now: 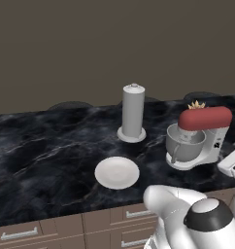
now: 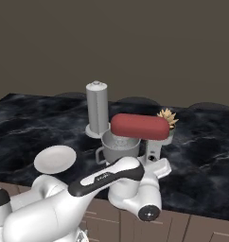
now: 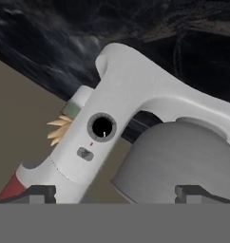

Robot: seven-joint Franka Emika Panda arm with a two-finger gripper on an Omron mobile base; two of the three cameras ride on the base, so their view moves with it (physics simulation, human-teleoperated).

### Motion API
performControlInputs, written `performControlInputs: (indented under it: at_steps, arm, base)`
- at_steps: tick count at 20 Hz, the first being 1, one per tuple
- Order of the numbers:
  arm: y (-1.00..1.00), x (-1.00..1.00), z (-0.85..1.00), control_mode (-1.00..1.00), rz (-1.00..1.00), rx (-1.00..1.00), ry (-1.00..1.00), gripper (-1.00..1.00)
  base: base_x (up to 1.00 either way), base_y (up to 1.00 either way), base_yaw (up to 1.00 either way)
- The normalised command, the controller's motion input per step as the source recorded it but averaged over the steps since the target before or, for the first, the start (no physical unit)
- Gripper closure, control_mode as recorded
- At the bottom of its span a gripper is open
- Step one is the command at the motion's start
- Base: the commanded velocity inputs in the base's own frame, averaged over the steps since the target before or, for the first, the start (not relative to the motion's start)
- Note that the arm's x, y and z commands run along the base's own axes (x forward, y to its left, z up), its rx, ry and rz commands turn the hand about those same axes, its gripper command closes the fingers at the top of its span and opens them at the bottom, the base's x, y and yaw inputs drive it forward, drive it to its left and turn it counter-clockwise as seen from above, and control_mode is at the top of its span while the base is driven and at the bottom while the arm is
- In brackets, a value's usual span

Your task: Add butter and sugar cubes to the stand mixer bowl and then turn on the stand mixer to begin making frosting.

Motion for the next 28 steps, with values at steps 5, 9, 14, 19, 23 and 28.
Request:
performControlInputs:
  at_steps: [5,9,14,19,23,28]
  arm:
    - [0.21,0.19,0.0,-1.0,-0.01,0.0,0.0,-1.0]
    - [-0.04,0.09,0.0,-1.0,0.0,0.0,0.0,-1.0]
    - [-0.22,0.0,-0.01,-1.0,0.0,0.0,0.0,-1.0]
    - [-0.08,0.0,-0.03,-1.0,0.0,0.0,-0.01,-1.0]
    - [-0.01,0.09,-0.13,-1.0,0.0,0.0,0.0,-1.0]
    - [0.04,0.21,-0.15,-1.0,0.0,0.0,0.0,-1.0]
  base:
    - [0.0,0.0,0.0]
    - [0.0,0.0,0.0]
    - [0.0,0.0,0.0]
    - [0.0,0.0,0.0]
    - [0.0,0.0,0.0]
    - [0.0,0.0,0.0]
